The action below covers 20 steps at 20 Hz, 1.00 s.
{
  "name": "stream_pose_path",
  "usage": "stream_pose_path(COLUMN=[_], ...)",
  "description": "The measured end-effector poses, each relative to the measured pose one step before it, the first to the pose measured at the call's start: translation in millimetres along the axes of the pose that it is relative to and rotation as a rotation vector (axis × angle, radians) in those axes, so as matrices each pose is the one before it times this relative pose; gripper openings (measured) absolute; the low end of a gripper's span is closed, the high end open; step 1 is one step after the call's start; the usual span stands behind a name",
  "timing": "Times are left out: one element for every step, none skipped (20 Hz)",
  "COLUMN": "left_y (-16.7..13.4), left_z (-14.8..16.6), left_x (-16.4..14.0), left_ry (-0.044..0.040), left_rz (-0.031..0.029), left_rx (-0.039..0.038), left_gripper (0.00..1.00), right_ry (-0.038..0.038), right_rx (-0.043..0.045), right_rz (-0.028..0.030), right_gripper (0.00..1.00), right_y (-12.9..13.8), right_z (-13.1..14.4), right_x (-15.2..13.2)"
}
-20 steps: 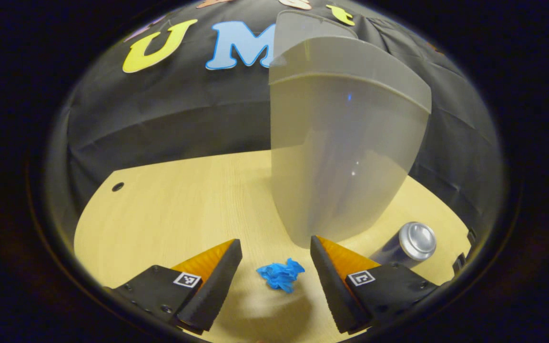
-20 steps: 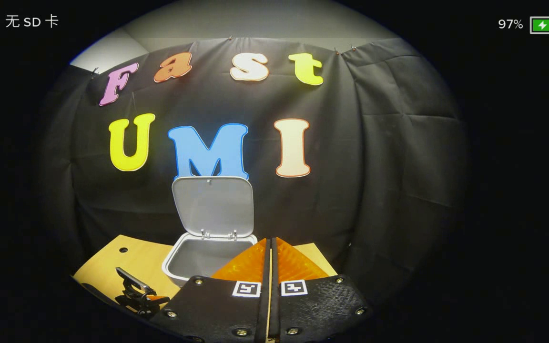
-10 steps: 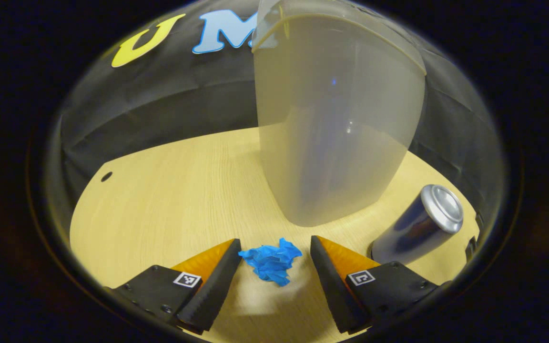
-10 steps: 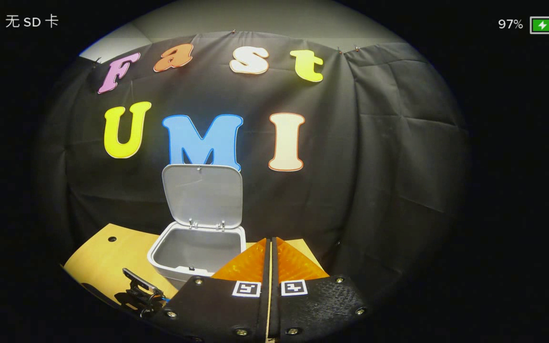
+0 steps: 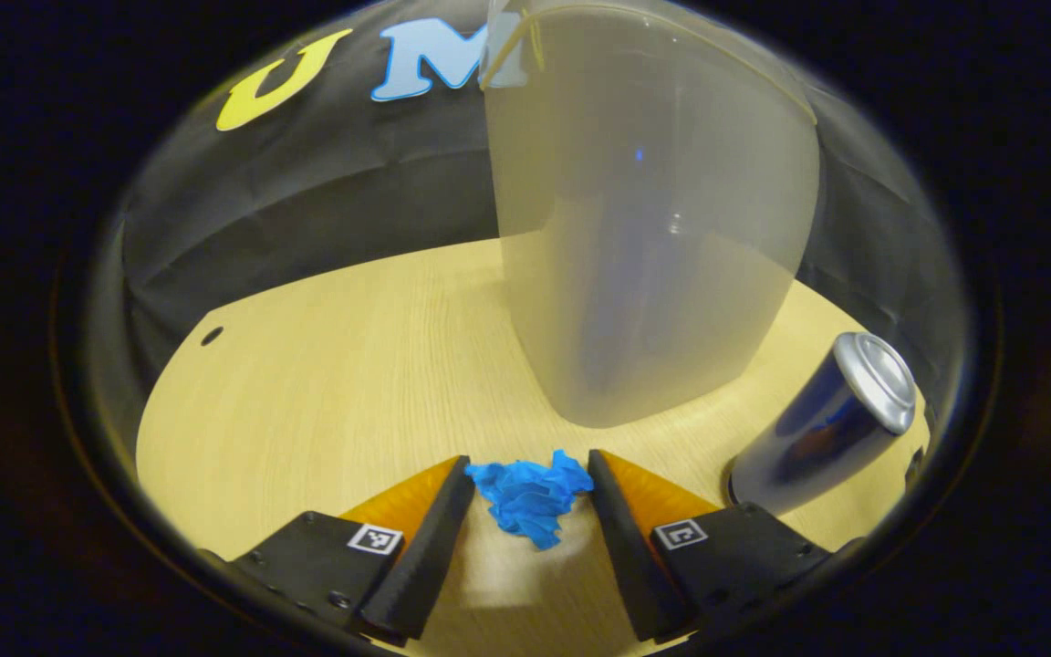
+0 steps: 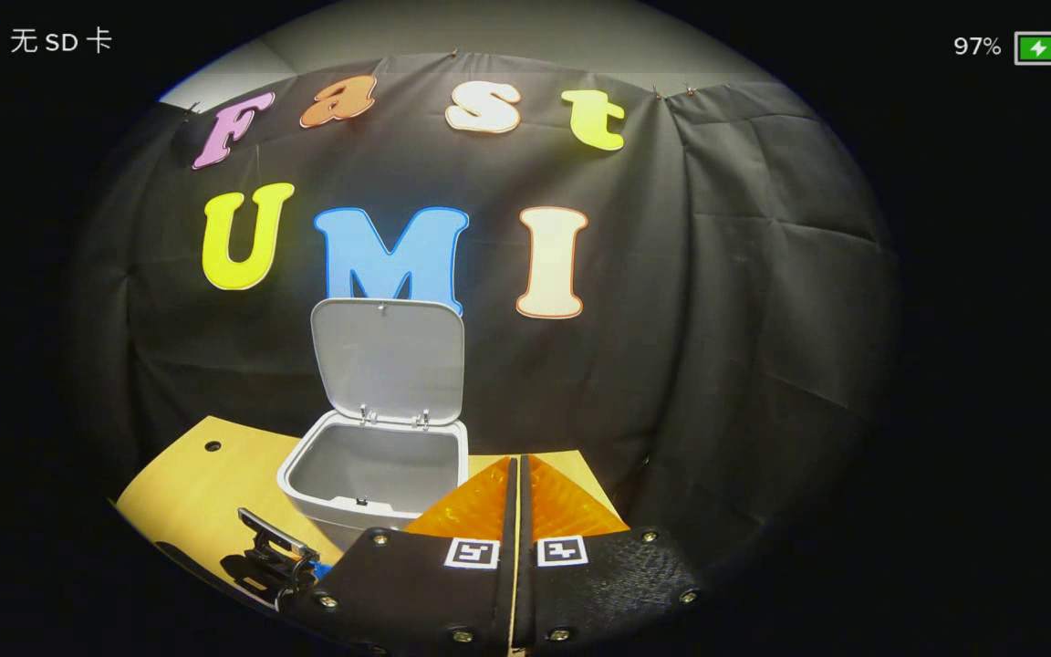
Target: Press the lid of the desktop garbage bin to open it, pick up the crumpled paper on the desktop and throw it into the bin, then pick up the pop can on the desktop and drop it into the bin, and finally close the garbage bin lid.
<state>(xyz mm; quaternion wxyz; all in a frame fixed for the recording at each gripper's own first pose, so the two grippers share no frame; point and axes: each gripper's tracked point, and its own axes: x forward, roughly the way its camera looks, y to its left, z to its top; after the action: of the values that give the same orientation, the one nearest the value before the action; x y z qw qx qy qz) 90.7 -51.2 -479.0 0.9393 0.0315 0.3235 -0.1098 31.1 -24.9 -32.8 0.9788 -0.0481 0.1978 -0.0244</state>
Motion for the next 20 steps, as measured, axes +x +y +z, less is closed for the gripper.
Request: stream_pose_path(left_y=[-0.38, 0.33, -0.28, 0.06, 4.66, -0.78, -0.2, 0.55, 0.8, 2.3, -0.97, 0.49, 2.57, 2.1, 1.72, 3.32, 1.67, 1.19, 0.31, 0.75], left_z=[0.03, 0.59, -0.55, 0.09, 1.12, -1.65, 1.55, -0.28, 0.42, 0.17, 0.15, 1.28, 0.39, 2.01, 2.36, 2.8, 3.97, 5.64, 5.28, 8.1], left_x=[0.43, 0.8, 0.41, 0.11, 0.15, 0.18, 1.45, -0.59, -1.31, -1.45, -0.9, -2.55, -4.06, -3.77, -3.99, -4.75, -4.35, -4.98, -5.35, -5.82], left_ry=[-0.00101, -0.00109, -0.00026, -0.00021, -0.00507, 0.00311, -0.00354, 0.00329, -0.00114, 0.00347, -0.00012, -0.00195, -0.00232, -0.00425, -0.00489, -0.00598, -0.0082, -0.00954, -0.00702, -0.01369], left_rz=[0.00728, 0.00154, 0.00175, 0.00144, 0.02447, -0.00263, 0.002, 0.00103, 0.00228, 0.01079, 0.00007, 0.0049, 0.00577, 0.00586, 0.00358, 0.00556, 0.00279, -0.00181, -0.00533, -0.00029], left_rx=[0.00018, -0.00292, -0.00096, 0.00166, 0.00665, -0.00306, 0.00062, 0.00204, 0.00221, -0.00042, -0.0131, -0.01794, -0.01739, -0.01468, -0.00992, -0.00264, -0.00112, -0.00434, -0.01098, -0.00902], left_gripper=[0.75, 0.65, 0.55, 0.52, 0.48, 0.45, 0.41, 0.38, 0.38, 0.36, 0.38, 0.38, 0.38, 0.38, 0.38, 0.38, 0.38, 0.36, 0.35, 0.33], right_ry=[0.00298, 0.00176, 0.00164, 0.00195, 0.00145, 0.00119, 0.00074, 0.00042, 0.00214, 0.00159, -0.00056, -0.00037, 0.00086, -0.00031, -0.00096, -0.00058, -0.0009, -0.00113, -0.00136, -0.00138], right_rx=[0.00134, 0.00176, 0.00158, -0.00023, -0.00129, -0.00119, -0.00109, -0.00126, -0.00249, -0.00304, -0.00382, -0.00224, -0.00039, 0.00066, 0.00122, 0.00172, 0.00107, 0.00026, 0.00033, 0.00002], right_rz=[0.0004, -0.00052, 0.00056, 0.00055, 0.00061, 0.00121, 0.00206, 0.00222, 0.00248, 0.00351, 0.00273, 0.00411, 0.00713, 0.00559, 0.0069, 0.00845, 0.00952, 0.00965, 0.01071, 0.01104], right_gripper=[0.01, 0.01, 0.01, 0.01, 0.01, 0.01, 0.01, 0.01, 0.01, 0.01, 0.01, 0.01, 0.01, 0.01, 0.01, 0.01, 0.01, 0.01, 0.01, 0.01], right_y=[-0.44, -1.36, -0.69, -0.91, -0.32, -0.47, 0.38, -0.48, 0.35, 0.21, -0.48, 0.52, 1.54, 0.73, 1.78, 2.64, 2.8, 3.41, 3.04, 3.45], right_z=[-1.18, -1.43, -0.77, -1.24, -0.62, -1.42, 0.17, -1.66, -0.27, -1.46, -0.17, -0.36, 0.3, -1.31, -0.1, -1.01, 0.13, -0.48, 0.37, -0.96], right_x=[-0.06, -0.12, -0.67, 0.4, -0.43, -0.06, -0.04, 0.7, -0.01, -0.14, -0.02, 0.12, 0.77, 0.91, 0.41, 0.41, 0.29, 0.39, -0.05, 0.24])
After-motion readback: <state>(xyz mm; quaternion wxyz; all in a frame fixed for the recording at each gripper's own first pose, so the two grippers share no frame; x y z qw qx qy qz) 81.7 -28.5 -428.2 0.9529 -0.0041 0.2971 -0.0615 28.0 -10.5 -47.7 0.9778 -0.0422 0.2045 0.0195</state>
